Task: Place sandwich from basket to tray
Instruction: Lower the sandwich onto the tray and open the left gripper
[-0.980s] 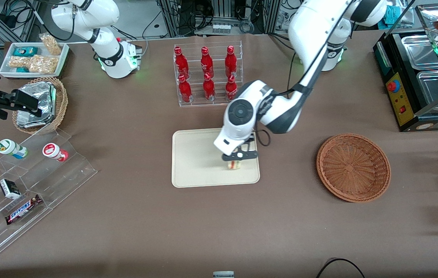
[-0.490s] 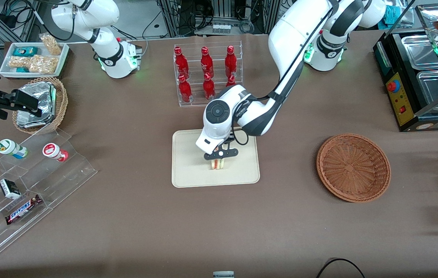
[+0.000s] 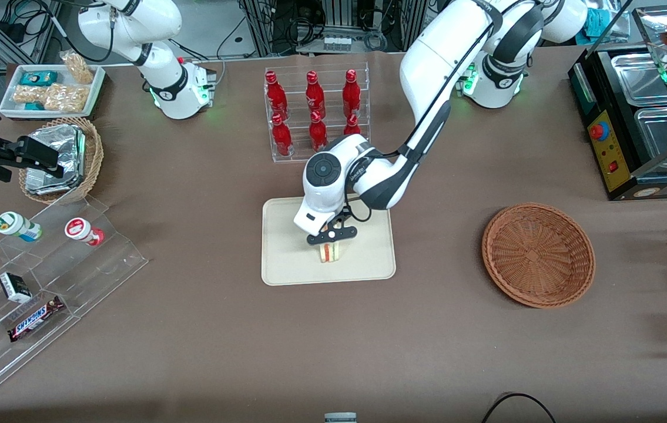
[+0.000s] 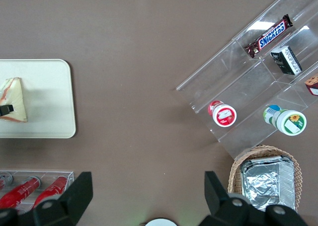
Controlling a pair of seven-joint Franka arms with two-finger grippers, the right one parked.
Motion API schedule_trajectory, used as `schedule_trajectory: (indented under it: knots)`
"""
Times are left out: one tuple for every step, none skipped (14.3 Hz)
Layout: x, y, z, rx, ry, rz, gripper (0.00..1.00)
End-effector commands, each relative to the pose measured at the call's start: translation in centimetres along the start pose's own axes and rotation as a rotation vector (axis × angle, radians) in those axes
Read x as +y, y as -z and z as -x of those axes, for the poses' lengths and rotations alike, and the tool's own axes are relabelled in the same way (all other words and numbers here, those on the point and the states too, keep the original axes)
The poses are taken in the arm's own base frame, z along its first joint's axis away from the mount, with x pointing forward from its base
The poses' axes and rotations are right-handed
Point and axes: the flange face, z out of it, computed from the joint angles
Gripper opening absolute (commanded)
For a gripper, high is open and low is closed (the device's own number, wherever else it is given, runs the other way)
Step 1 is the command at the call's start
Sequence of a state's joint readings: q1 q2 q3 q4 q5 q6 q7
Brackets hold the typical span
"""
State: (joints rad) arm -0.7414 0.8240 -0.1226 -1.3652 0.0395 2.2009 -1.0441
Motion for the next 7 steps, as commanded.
schedule_trajectory:
  knots:
    - [0.7,3.4,0.0,0.046,0.004,0.009,1.0]
    - [0.4,4.9,-0.2,0.042,0.004,-0.003,1.0]
    - [0.1,6.5,-0.4,0.044,0.007,-0.005,1.0]
    - [-0.2,8.7,-0.6,0.053,0.013,-0.002,1.0]
    - [-1.0,10.5,-0.9,0.049,0.02,-0.017,1.0]
    - [-1.5,12.0,-0.9,0.044,0.016,-0.034,1.0]
    - [-2.3,13.1,-1.1,0.04,0.018,-0.046,1.0]
